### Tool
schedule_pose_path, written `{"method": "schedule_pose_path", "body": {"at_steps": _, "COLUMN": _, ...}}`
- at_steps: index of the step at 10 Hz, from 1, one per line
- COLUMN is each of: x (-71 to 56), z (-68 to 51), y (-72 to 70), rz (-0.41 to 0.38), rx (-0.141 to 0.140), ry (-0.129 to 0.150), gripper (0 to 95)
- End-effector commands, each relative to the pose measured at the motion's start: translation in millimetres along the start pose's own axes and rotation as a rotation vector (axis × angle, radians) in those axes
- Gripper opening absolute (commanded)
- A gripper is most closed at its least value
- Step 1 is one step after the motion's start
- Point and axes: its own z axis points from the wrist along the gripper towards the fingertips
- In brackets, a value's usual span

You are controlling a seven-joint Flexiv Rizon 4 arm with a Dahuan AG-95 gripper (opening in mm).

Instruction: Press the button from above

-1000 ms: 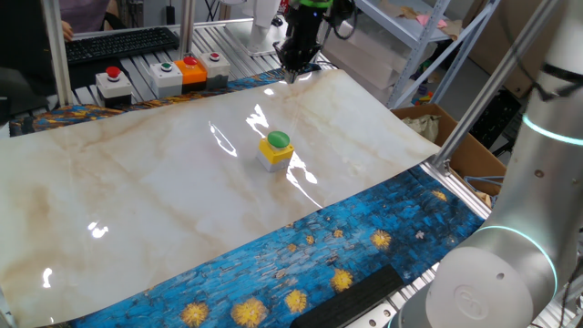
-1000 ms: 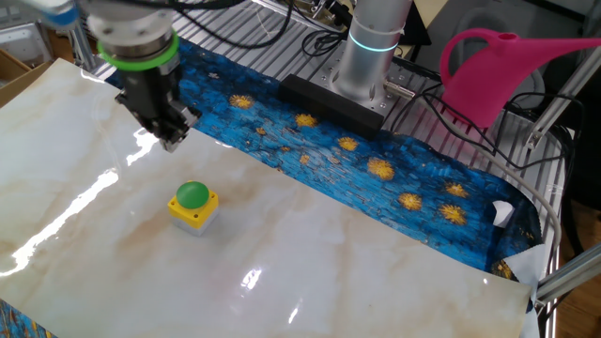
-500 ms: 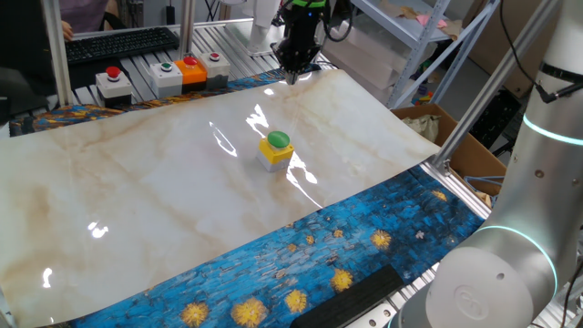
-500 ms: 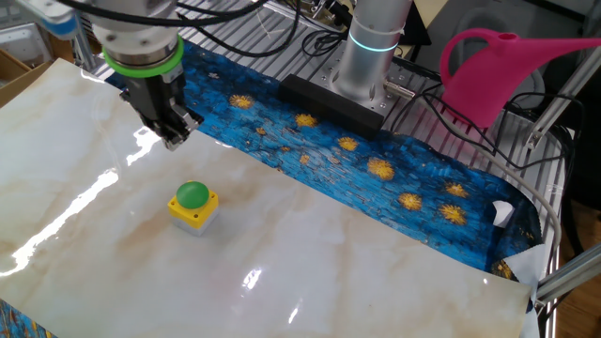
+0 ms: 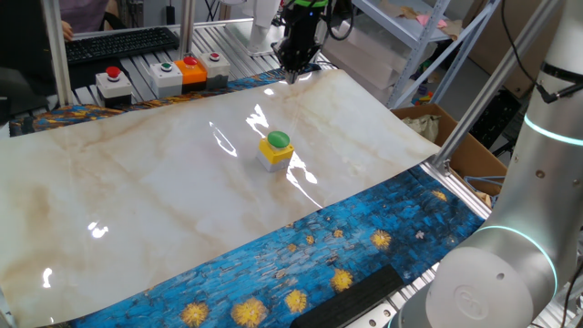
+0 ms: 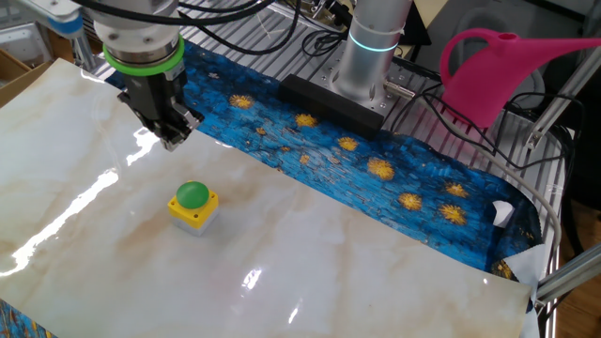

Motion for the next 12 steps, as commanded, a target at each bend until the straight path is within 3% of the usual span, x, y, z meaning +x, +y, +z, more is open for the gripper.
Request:
{"method": "schedule_pose_path", "body": {"at_steps": 1, "x": -1.0, "z": -0.2, "y": 0.1, "rz": 0.003, "rx": 0.009, "ry": 0.000, "gripper": 0.0}}
{"method": "schedule_pose_path", "body": {"at_steps": 6, "x": -1.0, "z": -0.2, "y": 0.1, "rz": -0.005, "rx": 0.031, "ry": -0.010, "gripper": 0.0}}
{"method": "schedule_pose_path", "body": {"at_steps": 11, "x": -1.0, "z": -0.2, "y": 0.1, "rz": -0.009, "rx": 0.034, "ry": -0.023, "gripper": 0.0}}
{"method": "schedule_pose_path", "body": {"at_steps": 12, "x": -0.9, "z": 0.3, "y": 0.9, "rz": -0.011, "rx": 0.047, "ry": -0.032, "gripper": 0.0}}
